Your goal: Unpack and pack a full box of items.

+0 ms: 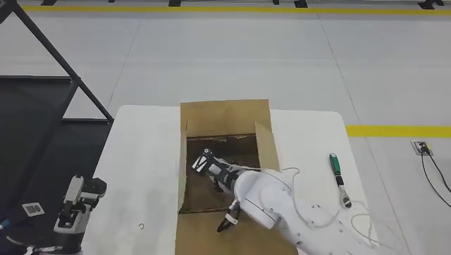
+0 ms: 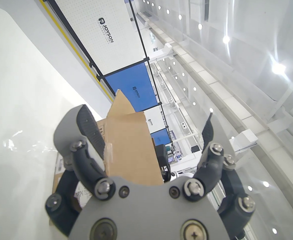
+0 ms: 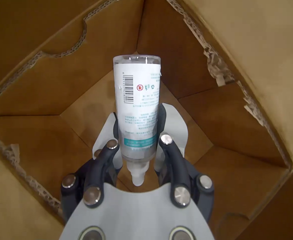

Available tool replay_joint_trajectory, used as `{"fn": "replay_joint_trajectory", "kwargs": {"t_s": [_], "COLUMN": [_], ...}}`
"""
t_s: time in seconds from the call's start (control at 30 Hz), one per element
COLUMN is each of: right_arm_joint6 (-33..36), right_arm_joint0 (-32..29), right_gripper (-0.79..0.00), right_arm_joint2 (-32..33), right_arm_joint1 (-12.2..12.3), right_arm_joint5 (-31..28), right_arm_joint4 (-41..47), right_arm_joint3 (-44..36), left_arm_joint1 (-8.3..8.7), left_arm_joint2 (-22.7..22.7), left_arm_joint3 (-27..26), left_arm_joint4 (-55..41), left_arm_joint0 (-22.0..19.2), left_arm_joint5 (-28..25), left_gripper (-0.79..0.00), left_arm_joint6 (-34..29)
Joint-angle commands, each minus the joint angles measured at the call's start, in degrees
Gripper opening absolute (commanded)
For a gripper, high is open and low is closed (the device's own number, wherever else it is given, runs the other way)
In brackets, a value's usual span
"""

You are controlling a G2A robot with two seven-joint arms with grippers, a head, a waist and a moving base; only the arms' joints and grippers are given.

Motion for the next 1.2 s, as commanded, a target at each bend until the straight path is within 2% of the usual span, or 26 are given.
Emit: {"fn": "replay_joint_trajectory", "kwargs": {"t_s": [0.0, 0.27, 0.57, 0.6, 0.63, 0.8, 0.97, 1.17], "right_arm_joint6": [0.5, 3.06, 7.01, 7.33, 7.49, 7.6, 7.67, 8.3], "right_arm_joint0": [2.04, 7.28, 10.43, 10.59, 10.77, 10.89, 10.17, 8.26], "right_gripper": [-0.785, -0.785, -0.785, -0.76, -0.634, -0.508, -0.465, -0.425], "right_arm_joint2": [-2.17, -6.73, -8.89, -8.86, -8.83, -8.28, -7.13, -4.92], "right_arm_joint1": [-1.45, -6.14, -10.64, -11.05, -11.43, -12.74, -13.09, -12.44], "right_arm_joint5": [-0.23, -1.91, -3.35, -3.65, -3.73, -3.97, -3.62, -2.73], "right_arm_joint4": [-0.03, -0.46, 0.72, 1.35, 1.63, 2.56, 1.91, -0.35], "right_arm_joint3": [2.28, 8.62, 21.47, 22.85, 24.07, 27.96, 28.67, 25.96], "left_arm_joint1": [-0.02, -0.11, -0.17, -0.17, -0.17, -0.16, -0.13, -0.12], "left_arm_joint2": [-0.32, -1.14, -1.3, -1.35, -1.39, -1.49, -1.23, -0.82], "left_arm_joint3": [0.19, 0.16, -0.26, -0.28, -0.31, -0.5, -1.1, -1.66], "left_arm_joint4": [-0.22, -1.17, -1.4, -1.44, -1.43, -1.33, -0.73, -0.12], "left_arm_joint0": [0.39, 1.67, 2.39, 2.47, 2.56, 2.8, 2.83, 2.77], "left_arm_joint5": [-0.22, -0.84, -1.39, -1.45, -1.52, -1.52, -1.4, -1.25], "left_gripper": [0.0, 0.0, 0.0, 0.0, 0.0, 0.0, 0.0, 0.0], "left_arm_joint6": [0.27, 0.79, 0.69, 0.67, 0.55, 0.13, -0.51, -0.85]}}
